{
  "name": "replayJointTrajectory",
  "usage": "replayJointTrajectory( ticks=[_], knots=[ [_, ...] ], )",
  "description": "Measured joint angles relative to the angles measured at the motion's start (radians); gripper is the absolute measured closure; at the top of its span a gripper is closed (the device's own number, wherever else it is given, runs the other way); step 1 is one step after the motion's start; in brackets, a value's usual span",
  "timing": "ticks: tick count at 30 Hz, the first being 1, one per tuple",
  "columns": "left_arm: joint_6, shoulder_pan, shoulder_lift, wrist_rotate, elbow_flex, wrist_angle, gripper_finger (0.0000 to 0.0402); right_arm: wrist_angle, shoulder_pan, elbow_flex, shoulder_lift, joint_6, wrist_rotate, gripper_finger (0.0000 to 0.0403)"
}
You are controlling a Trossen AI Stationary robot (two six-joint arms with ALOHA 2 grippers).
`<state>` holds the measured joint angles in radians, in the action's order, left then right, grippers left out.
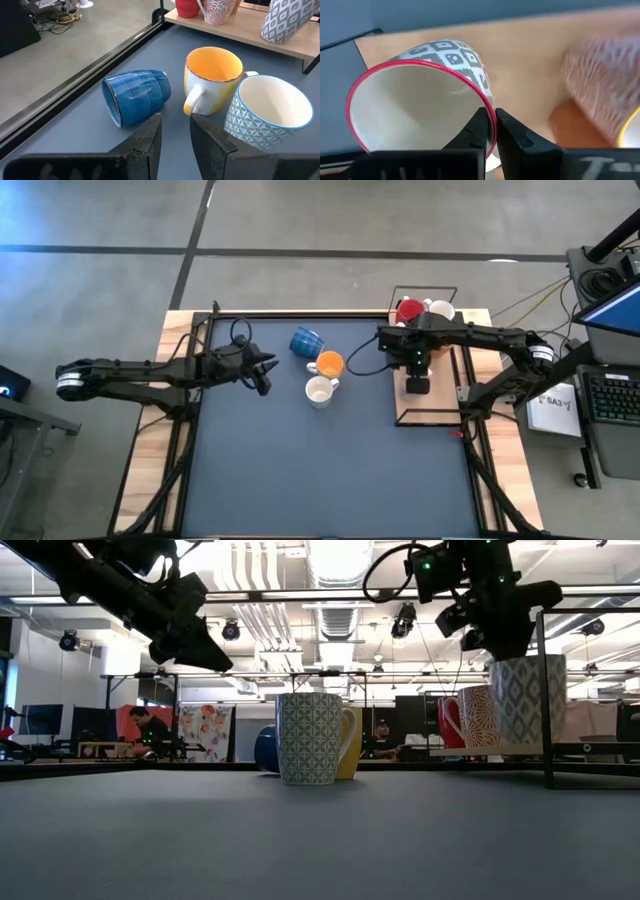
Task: Place coffee mugs
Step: Put the right gray patterned mug on the shelf
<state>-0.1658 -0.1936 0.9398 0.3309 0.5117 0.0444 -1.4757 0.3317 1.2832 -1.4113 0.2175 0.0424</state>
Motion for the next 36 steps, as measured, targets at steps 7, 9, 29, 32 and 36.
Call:
replayJointTrajectory(
  ticks=[7, 9, 29, 32, 36],
  knots=[
    [0.0, 0.0, 0.0, 0.0, 0.0, 0.0, 0.0318, -0.099, 0.0, -0.001, 0.001, -0.271, 0.002, 0.0387],
    [0.0, 0.0, 0.0, 0.0, 0.0, 0.0, 0.0318, -0.1, 0.0, -0.001, 0.004, -0.34, 0.001, 0.0387],
    [0.0, 0.0, -0.001, 0.0, 0.0, 0.0, 0.0318, -0.096, 0.003, -0.044, 0.017, -0.416, 0.038, 0.0322],
    [0.0, 0.0, -0.001, 0.0, 0.0, 0.0, 0.0318, -0.096, 0.002, -0.02, 0.017, -0.433, 0.067, 0.0299],
    [0.0, 0.0, -0.001, 0.0, 0.0, 0.0, 0.0318, -0.095, 0.003, 0.041, 0.017, -0.481, 0.077, 0.0279]
  ],
)
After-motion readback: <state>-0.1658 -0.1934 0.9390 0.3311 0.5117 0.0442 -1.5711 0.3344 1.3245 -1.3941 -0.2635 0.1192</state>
